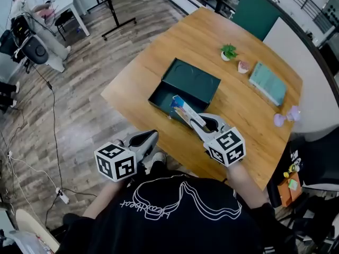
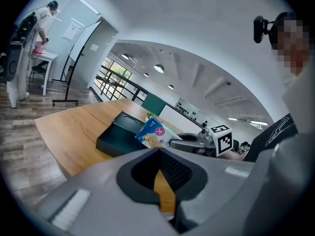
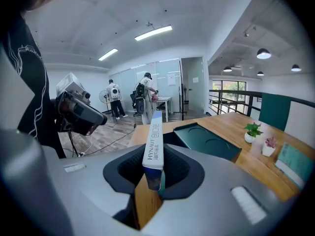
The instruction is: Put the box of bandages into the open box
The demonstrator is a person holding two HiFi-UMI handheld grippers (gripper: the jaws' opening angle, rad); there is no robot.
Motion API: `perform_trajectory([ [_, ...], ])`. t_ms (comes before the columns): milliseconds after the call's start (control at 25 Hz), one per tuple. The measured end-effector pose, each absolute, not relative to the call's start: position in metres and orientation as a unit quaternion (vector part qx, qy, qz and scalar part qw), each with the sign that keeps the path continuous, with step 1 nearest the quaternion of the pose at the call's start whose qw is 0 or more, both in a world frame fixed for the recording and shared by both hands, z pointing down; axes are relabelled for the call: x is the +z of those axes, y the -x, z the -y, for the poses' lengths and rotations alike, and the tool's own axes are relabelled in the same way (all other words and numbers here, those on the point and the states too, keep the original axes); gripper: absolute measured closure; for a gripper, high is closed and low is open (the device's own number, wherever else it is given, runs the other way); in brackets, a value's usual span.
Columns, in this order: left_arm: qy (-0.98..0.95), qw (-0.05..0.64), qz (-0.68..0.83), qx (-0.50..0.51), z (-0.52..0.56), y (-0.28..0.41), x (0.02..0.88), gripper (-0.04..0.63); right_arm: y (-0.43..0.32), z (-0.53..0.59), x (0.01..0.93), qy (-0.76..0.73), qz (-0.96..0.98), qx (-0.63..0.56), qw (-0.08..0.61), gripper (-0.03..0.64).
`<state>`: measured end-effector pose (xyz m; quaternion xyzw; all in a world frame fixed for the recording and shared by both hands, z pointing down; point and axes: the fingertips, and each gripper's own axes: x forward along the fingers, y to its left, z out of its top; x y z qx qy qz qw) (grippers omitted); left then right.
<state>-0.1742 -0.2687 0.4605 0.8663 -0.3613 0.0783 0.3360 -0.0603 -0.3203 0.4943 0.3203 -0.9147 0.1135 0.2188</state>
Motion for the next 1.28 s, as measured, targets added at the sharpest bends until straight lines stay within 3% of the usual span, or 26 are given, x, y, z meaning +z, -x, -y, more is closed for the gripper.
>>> perform_trajectory([
  [1280, -0.846, 0.378, 0.363, 0.100, 0.313, 0.203, 0.509, 0.595, 0.074, 0.361, 0.605, -0.310, 0.864, 0.120, 0.379, 0.515],
])
